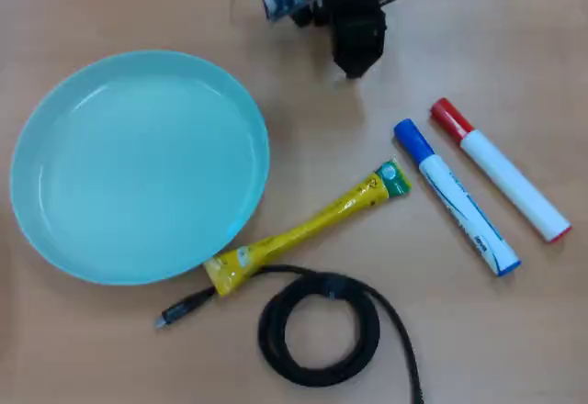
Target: Pick up the blue pen, then put it in the green bowl
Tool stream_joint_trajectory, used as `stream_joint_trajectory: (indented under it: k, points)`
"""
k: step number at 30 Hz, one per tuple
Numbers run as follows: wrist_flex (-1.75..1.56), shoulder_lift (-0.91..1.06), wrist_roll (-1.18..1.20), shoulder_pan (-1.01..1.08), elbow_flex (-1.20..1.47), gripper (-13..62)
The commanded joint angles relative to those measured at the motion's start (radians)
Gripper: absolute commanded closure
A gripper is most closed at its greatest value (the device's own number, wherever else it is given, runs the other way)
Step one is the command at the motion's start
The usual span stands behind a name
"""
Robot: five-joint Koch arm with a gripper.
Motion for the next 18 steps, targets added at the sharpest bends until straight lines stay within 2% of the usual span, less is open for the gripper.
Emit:
stream_joint_trajectory:
  k: [1,7,13,18]
  points:
    - [0.006,0.095,-0.006,-0.011,-0.121,55.4]
    - [0.043,0.095,-0.005,-0.060,-0.245,55.5]
    - [0.253,0.089,0.006,-0.081,-0.532,55.5]
    - [0.344,-0.058,0.008,-0.089,-0.719,55.5]
